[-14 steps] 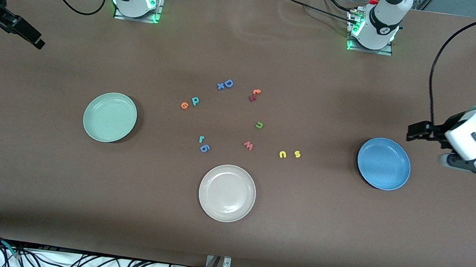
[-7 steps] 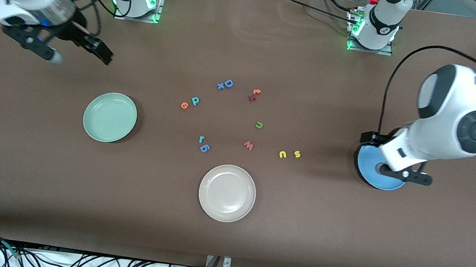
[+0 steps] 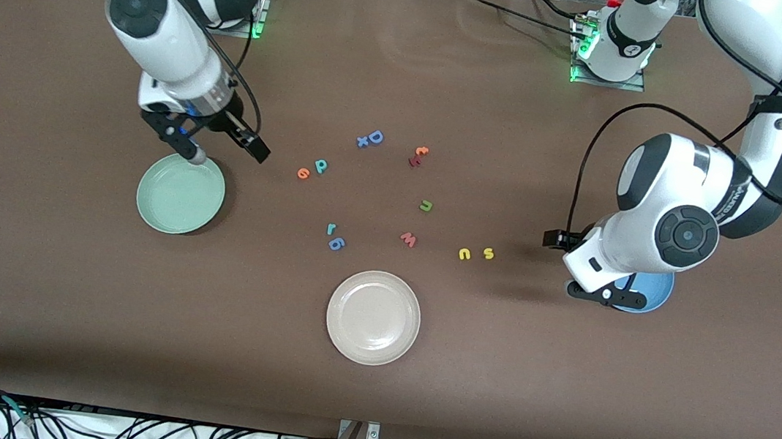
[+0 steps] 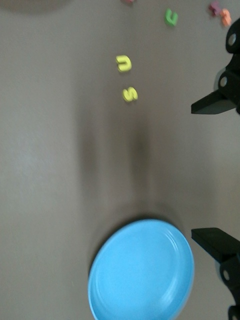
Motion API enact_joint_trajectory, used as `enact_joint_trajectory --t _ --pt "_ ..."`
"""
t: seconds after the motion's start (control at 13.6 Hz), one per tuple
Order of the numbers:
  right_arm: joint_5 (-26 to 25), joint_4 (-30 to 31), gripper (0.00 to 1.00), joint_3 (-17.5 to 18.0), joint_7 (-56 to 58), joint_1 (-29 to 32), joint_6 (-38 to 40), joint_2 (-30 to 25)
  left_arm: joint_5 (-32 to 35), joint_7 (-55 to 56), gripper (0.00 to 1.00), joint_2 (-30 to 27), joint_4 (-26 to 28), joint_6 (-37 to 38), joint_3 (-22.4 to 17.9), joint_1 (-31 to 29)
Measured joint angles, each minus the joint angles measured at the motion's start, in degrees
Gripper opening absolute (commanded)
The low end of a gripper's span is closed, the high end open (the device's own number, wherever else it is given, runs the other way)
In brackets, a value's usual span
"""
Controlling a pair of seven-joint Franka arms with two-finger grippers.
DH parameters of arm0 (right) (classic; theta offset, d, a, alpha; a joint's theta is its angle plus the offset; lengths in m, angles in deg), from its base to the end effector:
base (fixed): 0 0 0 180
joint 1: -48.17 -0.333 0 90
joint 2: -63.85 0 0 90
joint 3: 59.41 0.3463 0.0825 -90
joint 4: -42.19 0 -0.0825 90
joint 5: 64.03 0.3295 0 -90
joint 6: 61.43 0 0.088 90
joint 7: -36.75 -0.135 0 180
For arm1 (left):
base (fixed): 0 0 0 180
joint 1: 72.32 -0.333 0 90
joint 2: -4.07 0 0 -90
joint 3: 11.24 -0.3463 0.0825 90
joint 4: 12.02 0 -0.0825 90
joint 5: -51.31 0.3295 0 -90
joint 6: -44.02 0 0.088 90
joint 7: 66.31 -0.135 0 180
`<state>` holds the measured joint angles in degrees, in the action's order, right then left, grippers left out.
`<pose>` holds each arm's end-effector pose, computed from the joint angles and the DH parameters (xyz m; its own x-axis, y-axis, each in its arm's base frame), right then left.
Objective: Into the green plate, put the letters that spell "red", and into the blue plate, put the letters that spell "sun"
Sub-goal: 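Reach the right gripper to the orange e while the left gripper reaches the yellow s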
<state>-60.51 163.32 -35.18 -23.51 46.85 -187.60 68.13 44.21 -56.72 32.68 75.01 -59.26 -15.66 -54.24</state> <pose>0.4634 0.2219 0.4182 0.7999 -0.5971 -0.0613 -0.6000 -0.7981 -0.0555 0.6054 -0.1691 0.3796 0.9741 -0.0384 -0.2227 -0.0307 -0.9988 0.0382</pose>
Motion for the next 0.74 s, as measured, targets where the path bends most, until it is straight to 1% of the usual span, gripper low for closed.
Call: enact_joint_trajectory --t 0.15,0.37,0.59,0.74 --pt "0.0 4.6 0.99 0.6 -0.4 0.0 -5.7 2.4 -3.3 0.0 1.00 1.6 0.0 -2.4 0.0 0.1" --pt "0.0 9.4 0.98 1.6 -0.5 -0.5 -13.9 7.0 -3.9 0.3 1.00 3.9 0.0 -6.2 0.2 1.8" --pt "0.0 10.4 0.98 1.7 -2.2 -2.2 -18.8 10.9 -3.9 1.2 1.00 6.3 0.0 -10.1 0.2 3.7" --pt "-0.1 10.4 0.98 1.7 -2.8 -3.2 -20.4 12.3 -3.8 1.2 1.00 7.7 0.0 -11.9 0.2 4.2"
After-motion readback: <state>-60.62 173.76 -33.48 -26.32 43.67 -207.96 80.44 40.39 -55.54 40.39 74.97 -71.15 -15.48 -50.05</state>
